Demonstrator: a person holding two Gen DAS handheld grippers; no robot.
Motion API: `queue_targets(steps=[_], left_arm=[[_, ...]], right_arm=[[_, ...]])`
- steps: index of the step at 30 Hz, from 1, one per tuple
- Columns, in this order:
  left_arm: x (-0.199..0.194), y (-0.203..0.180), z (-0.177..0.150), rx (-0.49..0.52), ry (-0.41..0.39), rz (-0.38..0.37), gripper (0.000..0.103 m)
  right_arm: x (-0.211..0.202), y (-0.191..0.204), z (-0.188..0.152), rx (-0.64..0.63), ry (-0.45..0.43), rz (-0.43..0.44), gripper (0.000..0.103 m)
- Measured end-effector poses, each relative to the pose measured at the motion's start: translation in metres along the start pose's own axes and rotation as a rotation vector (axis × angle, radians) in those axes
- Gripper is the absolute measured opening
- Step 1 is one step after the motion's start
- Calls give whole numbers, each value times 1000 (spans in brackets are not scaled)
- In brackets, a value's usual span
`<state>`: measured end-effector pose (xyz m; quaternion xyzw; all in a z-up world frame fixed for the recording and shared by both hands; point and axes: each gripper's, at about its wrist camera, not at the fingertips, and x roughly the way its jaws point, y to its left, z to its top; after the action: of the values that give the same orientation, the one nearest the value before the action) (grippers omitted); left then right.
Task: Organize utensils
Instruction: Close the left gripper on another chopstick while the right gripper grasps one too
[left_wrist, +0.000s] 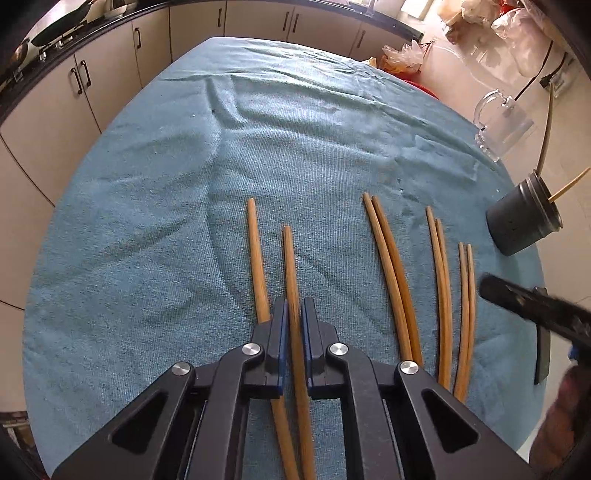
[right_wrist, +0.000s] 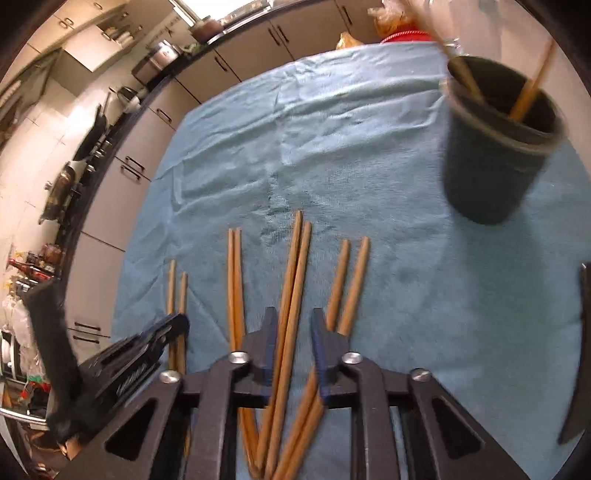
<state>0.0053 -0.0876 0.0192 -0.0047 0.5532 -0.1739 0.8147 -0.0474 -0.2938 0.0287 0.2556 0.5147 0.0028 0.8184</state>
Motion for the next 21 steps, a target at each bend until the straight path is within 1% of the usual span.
queue_targets(steps=[5, 8, 10, 12, 16, 18, 21], left_arm=[[-1, 0, -2, 8, -12, -6, 8], [0, -1, -2, 12, -14, -6, 8], [0, -1, -2, 13, -16, -6, 8], [0, -1, -1, 12, -16, -4, 8], [1, -2, -1, 10, -14, -1, 8], [1, -2, -1, 16, -15, 5, 8], [2, -5, 1, 20, -20, 20, 8]], right_arm=[[22, 8, 16, 3, 19, -46, 13], [31, 12, 20, -6, 30, -101, 13], [37, 13, 21, -10, 42, -101, 13], [42, 14, 22, -15, 49, -130, 13], [43, 15, 26, -14, 42, -169, 13], [44, 13, 26, -4, 53, -164, 13], [45, 14, 27, -21, 57, -185, 13]])
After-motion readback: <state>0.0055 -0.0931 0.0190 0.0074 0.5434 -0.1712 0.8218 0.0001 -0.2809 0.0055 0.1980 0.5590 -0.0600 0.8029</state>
